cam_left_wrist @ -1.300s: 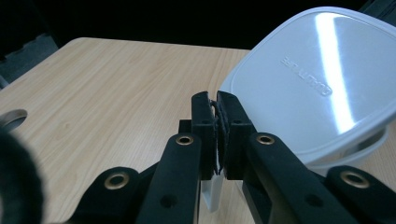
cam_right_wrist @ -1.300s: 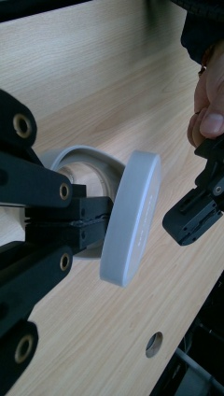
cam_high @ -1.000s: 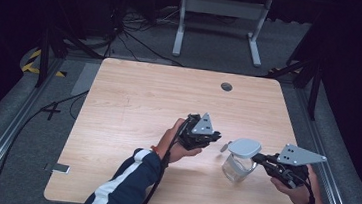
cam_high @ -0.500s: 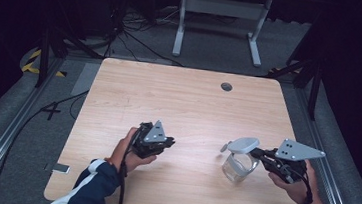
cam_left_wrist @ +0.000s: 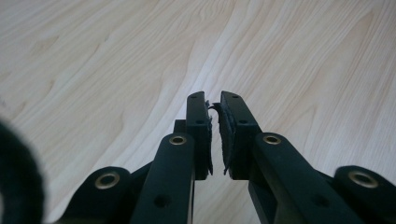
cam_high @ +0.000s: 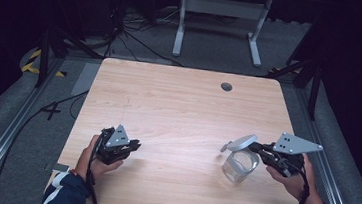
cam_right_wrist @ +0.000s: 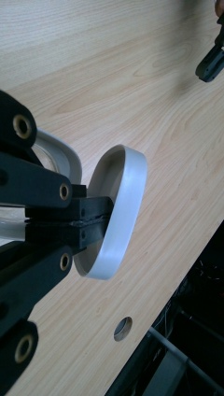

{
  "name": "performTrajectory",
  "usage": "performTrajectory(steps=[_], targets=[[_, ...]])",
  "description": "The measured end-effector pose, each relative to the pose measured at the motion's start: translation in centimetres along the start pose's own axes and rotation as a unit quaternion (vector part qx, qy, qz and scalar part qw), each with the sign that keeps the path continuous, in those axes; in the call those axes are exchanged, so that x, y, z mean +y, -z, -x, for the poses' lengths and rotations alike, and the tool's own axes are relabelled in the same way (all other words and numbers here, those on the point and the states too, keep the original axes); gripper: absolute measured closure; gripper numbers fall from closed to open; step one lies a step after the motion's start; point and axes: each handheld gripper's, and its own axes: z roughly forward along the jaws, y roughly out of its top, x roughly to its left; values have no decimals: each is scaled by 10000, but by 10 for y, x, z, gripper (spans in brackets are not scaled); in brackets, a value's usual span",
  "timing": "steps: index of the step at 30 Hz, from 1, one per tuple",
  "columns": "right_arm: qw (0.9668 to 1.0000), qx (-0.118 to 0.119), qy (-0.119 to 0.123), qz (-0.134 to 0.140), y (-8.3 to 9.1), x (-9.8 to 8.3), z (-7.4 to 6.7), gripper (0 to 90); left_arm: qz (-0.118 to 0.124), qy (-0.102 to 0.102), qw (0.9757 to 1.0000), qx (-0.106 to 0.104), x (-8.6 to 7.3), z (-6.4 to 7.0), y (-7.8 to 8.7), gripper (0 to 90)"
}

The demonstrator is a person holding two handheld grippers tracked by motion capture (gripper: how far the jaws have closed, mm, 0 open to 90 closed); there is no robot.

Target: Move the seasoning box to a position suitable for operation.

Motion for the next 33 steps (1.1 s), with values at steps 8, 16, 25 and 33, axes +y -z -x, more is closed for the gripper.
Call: performTrajectory(steps=[8,16,25,33], targets=[[10000,-5,79,40,-10,11,3,900,-148,382,9990,-165,-30,-5,2,811],[9999,97,126,-3,-26,17,8,900,-184,388,9987,-292,-37,1,0,798],[9999,60,106,0,-24,16,11,899,-309,372,9984,-293,-44,1,-5,722],[9999,67,150,-21,-18,15,9,899,-157,503,9984,-194,-51,-1,-6,610]])
